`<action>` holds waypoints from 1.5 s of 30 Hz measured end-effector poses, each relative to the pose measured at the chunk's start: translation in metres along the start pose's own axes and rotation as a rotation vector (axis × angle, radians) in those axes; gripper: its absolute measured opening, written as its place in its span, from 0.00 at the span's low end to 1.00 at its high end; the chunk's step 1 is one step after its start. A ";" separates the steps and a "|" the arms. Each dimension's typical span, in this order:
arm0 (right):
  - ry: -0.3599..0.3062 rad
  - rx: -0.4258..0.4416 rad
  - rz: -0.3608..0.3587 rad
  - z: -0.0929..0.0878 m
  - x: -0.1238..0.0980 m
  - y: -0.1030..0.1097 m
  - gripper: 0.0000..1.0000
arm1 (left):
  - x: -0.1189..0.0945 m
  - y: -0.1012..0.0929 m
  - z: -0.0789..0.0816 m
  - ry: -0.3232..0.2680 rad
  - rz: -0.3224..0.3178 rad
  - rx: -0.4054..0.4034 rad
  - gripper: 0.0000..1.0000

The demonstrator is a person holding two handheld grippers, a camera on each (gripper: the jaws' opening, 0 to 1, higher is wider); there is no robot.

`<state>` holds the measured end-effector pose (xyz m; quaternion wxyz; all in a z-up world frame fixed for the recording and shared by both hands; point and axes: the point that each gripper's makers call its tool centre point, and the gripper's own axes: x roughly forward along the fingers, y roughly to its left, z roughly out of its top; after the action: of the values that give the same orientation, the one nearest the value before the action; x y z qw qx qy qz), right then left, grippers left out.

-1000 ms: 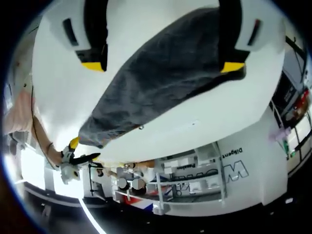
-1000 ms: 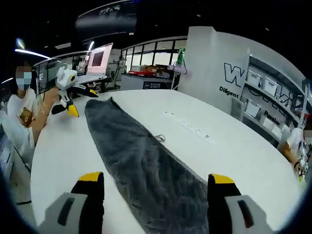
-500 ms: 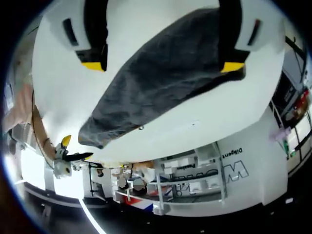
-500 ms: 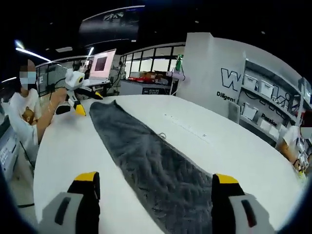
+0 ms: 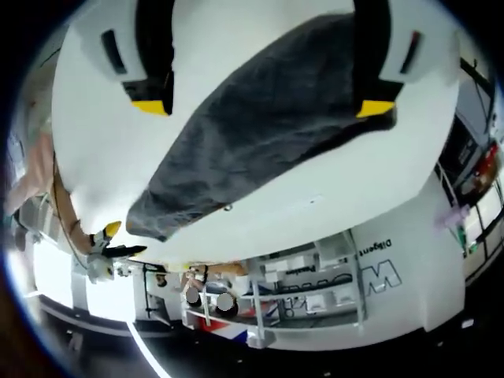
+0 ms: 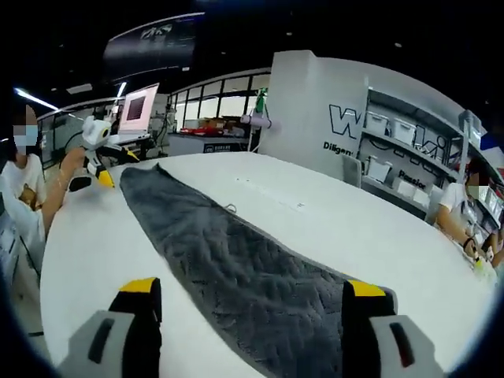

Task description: Fold the towel on the table until its edges align and the towel forms a compact rectangular stack.

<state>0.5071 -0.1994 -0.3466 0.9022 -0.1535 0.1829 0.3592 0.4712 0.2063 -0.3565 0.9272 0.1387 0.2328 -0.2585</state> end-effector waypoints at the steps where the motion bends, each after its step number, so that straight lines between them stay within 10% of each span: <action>1: -0.004 0.002 -0.005 0.000 -0.001 0.000 0.99 | 0.000 0.000 0.000 -0.002 -0.001 -0.001 0.99; 20: -0.024 0.102 -0.214 -0.017 -0.036 -0.057 0.90 | -0.006 0.009 0.004 -0.028 0.036 -0.021 0.99; 45: 0.132 0.308 -0.381 -0.113 -0.088 -0.126 0.43 | -0.002 0.015 -0.011 0.030 0.042 -0.032 0.99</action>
<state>0.5112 -0.3853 -0.3894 0.9524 -0.0691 0.2619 0.1397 0.4744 0.2240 -0.3632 0.9309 0.1324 0.2481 -0.2330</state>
